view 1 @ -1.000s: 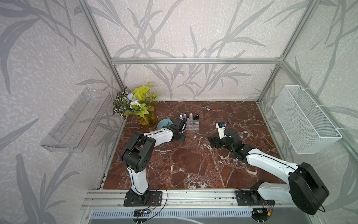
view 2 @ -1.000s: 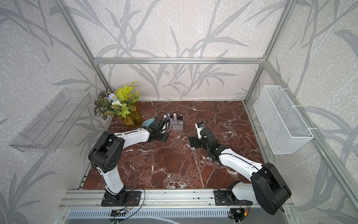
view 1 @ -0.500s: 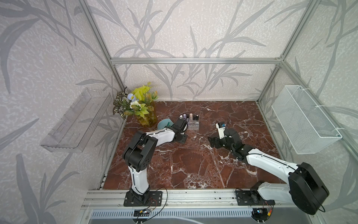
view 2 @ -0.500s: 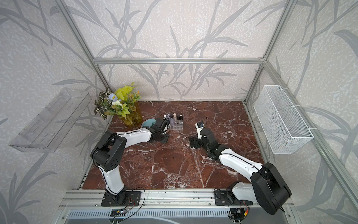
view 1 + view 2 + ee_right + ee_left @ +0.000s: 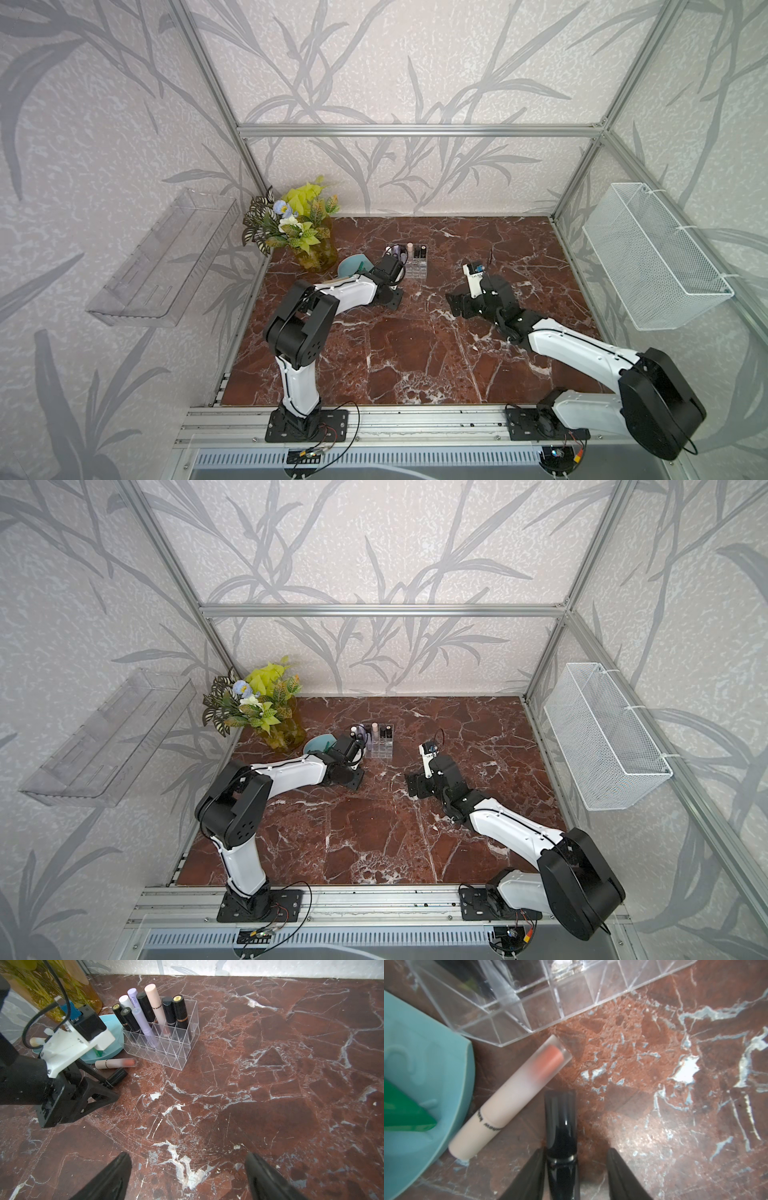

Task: Arrange the lipsticks in the organizer
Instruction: Pick up the lipstick at the center of the board.

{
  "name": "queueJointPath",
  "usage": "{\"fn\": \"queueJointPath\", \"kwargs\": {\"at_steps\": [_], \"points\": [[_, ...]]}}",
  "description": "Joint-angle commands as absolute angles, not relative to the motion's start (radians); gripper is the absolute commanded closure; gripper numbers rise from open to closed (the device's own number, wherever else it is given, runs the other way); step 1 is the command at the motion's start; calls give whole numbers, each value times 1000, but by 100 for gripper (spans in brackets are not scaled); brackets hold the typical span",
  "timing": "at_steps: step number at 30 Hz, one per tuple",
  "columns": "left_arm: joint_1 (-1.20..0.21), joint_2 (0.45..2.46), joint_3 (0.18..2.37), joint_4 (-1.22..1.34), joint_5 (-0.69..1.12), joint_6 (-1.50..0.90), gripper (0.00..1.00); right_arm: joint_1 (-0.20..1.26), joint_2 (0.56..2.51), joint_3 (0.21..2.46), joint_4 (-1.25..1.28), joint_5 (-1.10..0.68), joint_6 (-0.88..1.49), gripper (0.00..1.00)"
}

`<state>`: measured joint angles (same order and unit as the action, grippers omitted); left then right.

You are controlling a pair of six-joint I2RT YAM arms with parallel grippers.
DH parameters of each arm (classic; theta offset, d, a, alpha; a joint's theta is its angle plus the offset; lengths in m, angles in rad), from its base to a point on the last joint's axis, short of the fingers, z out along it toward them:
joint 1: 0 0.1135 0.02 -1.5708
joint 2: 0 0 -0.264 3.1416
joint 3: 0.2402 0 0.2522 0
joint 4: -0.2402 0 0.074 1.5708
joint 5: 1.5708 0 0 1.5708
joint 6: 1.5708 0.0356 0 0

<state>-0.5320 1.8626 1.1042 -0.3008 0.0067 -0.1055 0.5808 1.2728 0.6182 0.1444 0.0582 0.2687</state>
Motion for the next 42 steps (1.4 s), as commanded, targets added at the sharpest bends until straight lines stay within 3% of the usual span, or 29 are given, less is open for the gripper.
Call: {"fn": "queueJointPath", "kwargs": {"at_steps": [1,11,18,25,28,36,42], "points": [[-546,1865,1076,-370,16,-108,58,583,1250,639,138,53,278,10],[-548,1852,1088,-410,5,-127,62,582,1253,641,137,58,276,10],[-550,1826,1081,-407,11,-130,80,582,1233,643,122,55,276,10],[-559,1690,1079,-358,231,-125,85,568,1182,692,15,1,263,6],[-560,1615,1081,-327,371,-128,88,531,1161,733,-48,-121,268,2],[-561,1478,1038,-245,741,-161,87,402,1158,858,-94,-691,305,1],[-561,1364,970,-113,877,-221,88,380,1268,985,-117,-961,340,3]]}}
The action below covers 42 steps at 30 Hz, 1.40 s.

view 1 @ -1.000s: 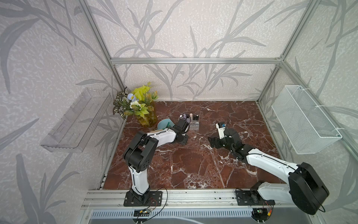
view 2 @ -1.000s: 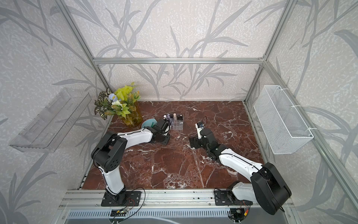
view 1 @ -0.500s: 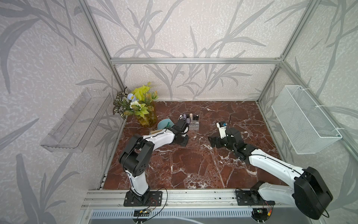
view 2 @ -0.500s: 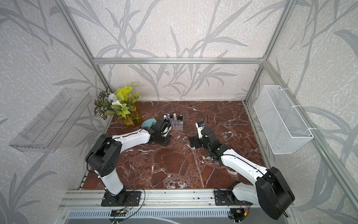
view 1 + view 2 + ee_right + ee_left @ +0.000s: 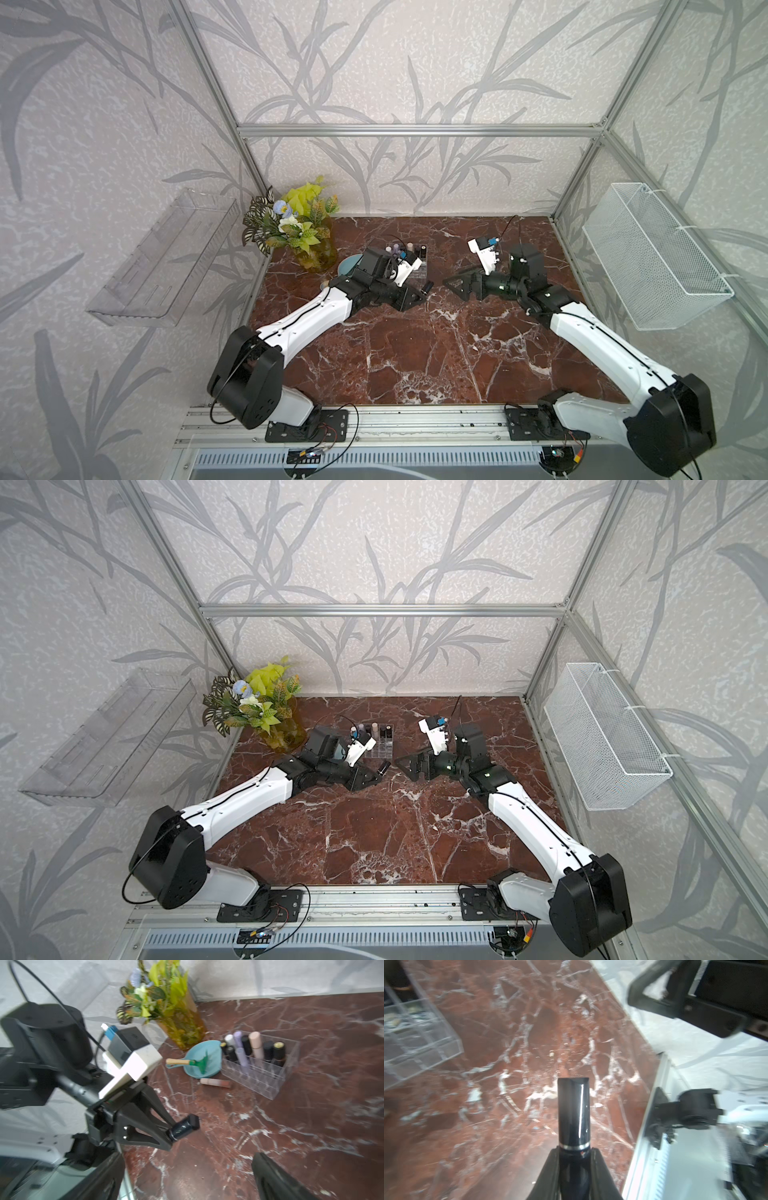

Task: Arrange the lipsticks in the organizer
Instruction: Pick up the lipstick at the center of the board.

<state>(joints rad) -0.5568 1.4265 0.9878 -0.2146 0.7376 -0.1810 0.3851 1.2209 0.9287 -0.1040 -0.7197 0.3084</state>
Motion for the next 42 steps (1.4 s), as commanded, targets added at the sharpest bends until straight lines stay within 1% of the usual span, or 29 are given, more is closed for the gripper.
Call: {"fn": "queueJointPath", "kwargs": {"at_steps": [1,6,11,14,16,19,22,27,33,39,41,42], "points": [[-560,1352,968,-106,888,-225,88,380,1279,988,-93,-987,361,4],[-560,1303,954,-47,900,-254,88,380,1301,952,115,-1086,529,8],[-560,1286,935,-17,913,-273,88,381,1301,915,229,-1119,612,13],[-559,1278,927,-15,911,-270,88,387,1330,892,368,-1152,704,18],[-560,1275,927,-13,911,-270,88,391,1355,895,414,-1171,739,22],[-559,1270,927,-13,907,-273,88,401,1386,906,427,-1187,750,29],[-559,1262,928,-16,902,-274,88,406,1394,907,427,-1185,748,34],[-560,1259,926,-14,894,-278,89,414,1379,925,301,-1155,657,47],[-559,1261,928,-16,893,-279,88,417,1371,927,298,-1155,657,64],[-559,1261,927,-24,888,-273,88,416,1370,927,305,-1151,661,73],[-560,1262,928,-27,884,-272,86,417,1369,927,315,-1149,667,77],[-560,1262,929,-30,880,-270,82,416,1368,927,317,-1149,671,78]]}}
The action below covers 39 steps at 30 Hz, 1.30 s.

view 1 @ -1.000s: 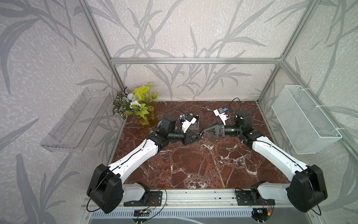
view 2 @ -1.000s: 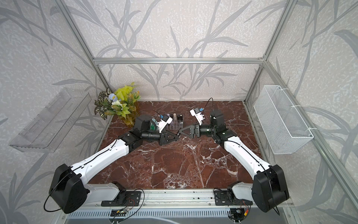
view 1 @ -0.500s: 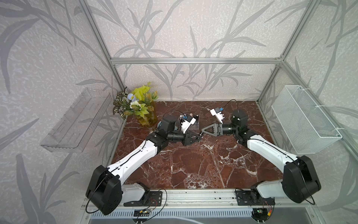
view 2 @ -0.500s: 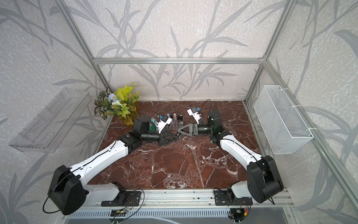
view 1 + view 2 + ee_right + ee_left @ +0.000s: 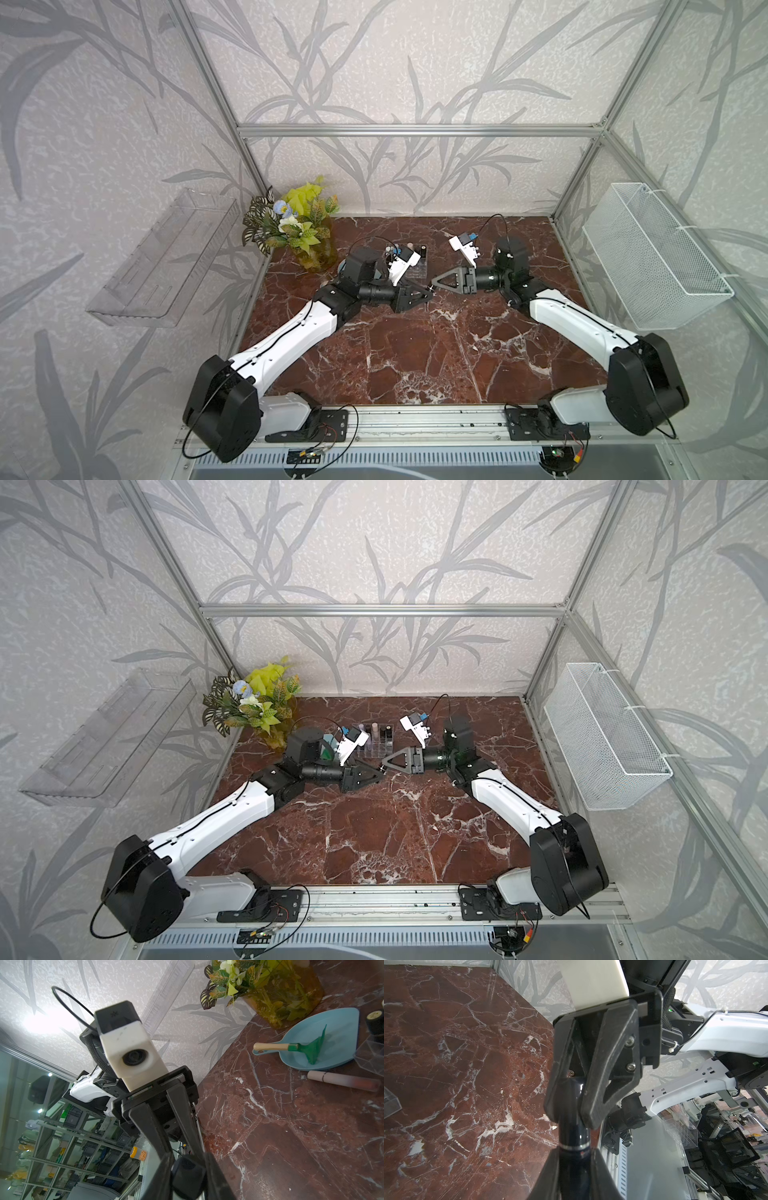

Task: Arrange the lipsticks in the organizer
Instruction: Pick up the lipstick at the center of the board, then place the lipstick in the storage box.

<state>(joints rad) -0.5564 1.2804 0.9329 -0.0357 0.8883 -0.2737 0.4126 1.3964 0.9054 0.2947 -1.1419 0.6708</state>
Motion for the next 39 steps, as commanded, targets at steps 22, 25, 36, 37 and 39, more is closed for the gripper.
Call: {"fn": "queueJointPath", "kwargs": {"at_steps": [22,25,36,37,39], "points": [[-508,1124,747,51,78,-292,25,594,1479,1108,-47,-128,189,83],[-498,1121,718,78,49,-296,25,594,1543,1130,18,-68,177,83],[-471,1115,657,123,0,-301,26,607,1787,1310,88,-4,124,83],[-470,1115,656,124,-4,-301,27,609,1804,1325,90,0,120,83],[-467,1114,650,132,-5,-299,27,616,1837,1352,91,4,111,83]]}}
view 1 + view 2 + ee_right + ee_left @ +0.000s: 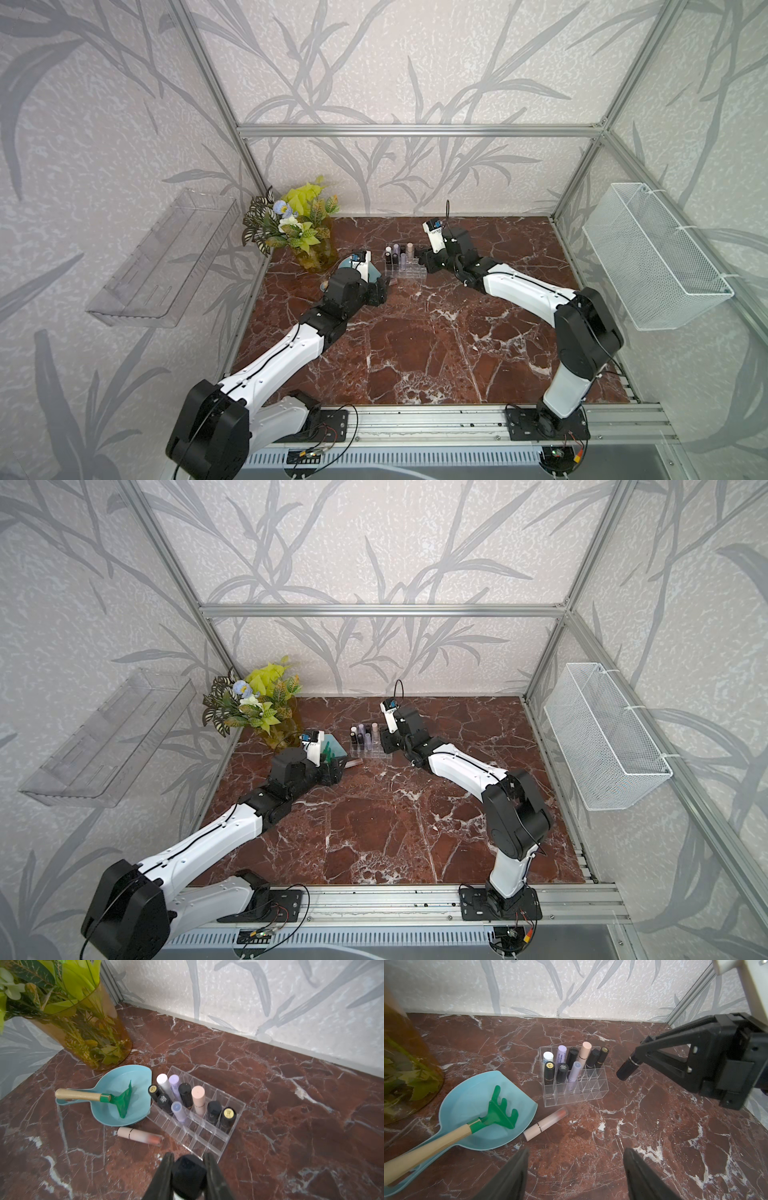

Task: Arrange the lipsticks in the organizer
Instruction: Place the lipstick in the storage box.

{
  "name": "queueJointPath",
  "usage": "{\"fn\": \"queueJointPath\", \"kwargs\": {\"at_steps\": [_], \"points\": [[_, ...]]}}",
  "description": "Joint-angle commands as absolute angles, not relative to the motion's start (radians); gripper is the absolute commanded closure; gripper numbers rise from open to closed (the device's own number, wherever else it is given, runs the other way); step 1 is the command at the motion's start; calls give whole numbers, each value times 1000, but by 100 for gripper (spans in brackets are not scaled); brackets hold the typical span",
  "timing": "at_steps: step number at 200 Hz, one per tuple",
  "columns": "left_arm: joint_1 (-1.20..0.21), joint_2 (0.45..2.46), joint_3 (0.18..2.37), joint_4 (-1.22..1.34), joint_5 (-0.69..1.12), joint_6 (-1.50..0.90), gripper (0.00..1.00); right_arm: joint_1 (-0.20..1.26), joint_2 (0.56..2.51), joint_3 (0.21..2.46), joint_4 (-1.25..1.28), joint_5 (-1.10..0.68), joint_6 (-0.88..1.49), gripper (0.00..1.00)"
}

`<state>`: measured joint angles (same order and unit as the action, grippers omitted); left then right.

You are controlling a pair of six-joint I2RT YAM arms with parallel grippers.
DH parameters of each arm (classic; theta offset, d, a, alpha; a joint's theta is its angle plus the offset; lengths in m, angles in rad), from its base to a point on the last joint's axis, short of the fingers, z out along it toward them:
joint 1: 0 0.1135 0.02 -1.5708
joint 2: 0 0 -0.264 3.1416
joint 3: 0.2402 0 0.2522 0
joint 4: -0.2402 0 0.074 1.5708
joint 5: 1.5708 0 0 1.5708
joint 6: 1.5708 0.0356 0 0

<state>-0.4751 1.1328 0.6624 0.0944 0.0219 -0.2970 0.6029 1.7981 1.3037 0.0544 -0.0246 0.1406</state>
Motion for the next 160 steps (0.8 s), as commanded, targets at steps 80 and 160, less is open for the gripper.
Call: {"fn": "queueJointPath", "kwargs": {"at_steps": [80,160], "points": [[-447,1126,638,157,7,-303,28,630,1987,1475,108,34,80,84],[-440,1137,637,158,15,-307,28,632,2042,1477,144,40,81,84]]}}
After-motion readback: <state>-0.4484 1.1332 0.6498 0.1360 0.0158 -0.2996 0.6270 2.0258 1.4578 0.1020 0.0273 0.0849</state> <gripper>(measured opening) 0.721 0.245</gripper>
